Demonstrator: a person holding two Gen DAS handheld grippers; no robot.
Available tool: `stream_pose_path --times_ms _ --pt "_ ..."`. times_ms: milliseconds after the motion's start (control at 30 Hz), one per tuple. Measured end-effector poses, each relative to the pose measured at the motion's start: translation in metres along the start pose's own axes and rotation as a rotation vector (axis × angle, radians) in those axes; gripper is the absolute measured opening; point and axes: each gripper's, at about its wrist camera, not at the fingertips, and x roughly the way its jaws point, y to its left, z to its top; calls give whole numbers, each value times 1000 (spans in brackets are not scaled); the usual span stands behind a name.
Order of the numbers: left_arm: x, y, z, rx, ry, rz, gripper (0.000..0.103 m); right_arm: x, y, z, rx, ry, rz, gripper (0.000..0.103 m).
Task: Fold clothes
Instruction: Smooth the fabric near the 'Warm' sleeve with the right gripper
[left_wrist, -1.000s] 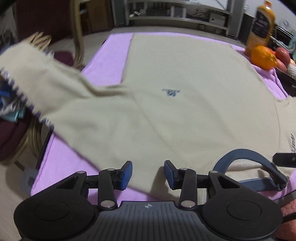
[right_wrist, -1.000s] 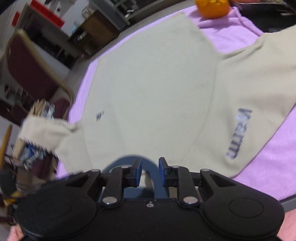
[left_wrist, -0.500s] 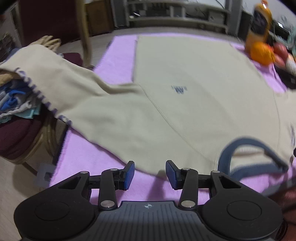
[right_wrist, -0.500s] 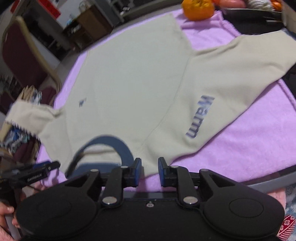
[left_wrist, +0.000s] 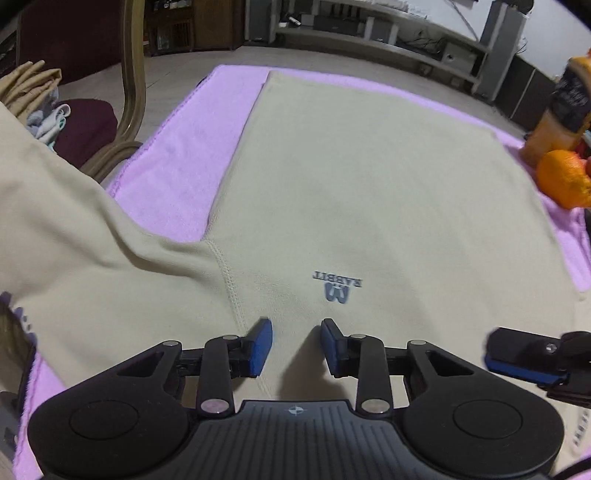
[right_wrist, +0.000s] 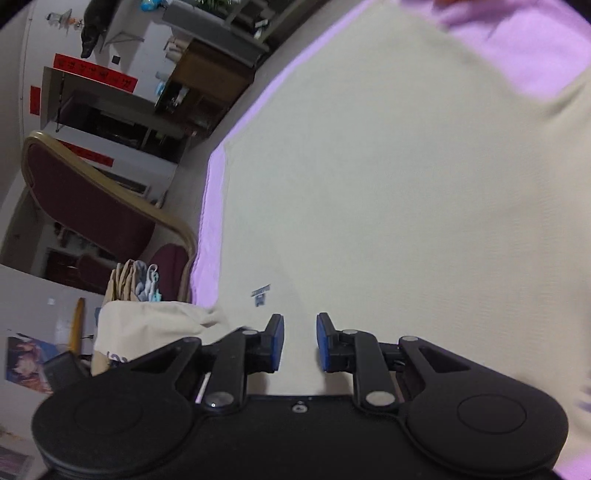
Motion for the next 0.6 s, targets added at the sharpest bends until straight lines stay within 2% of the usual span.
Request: stream_pose_path --times_ms 100,167,233,300,400,467,600 --pt "7 -7 0 61 0 46 41 17 -18 5 40 18 28 20" --pt "4 -3 -2 60 0 45 43 26 -30 7 67 28 45 10" --pt "2 3 -5 39 -1 36 43 11 -55 14 166 -18 61 4" --pt "-2 8 -8 30 3 30 43 -19 -80 17 251 -103 46 2" --pt "-7 11 -13 27 12 45 42 -70 -106 14 330 -228 -38 1" --pt "-9 14 -17 20 16 56 43 -99 -110 8 328 -285 -124 1" --pt "-18 19 -24 7 33 65 42 -137 -103 -15 294 -348 -258 15"
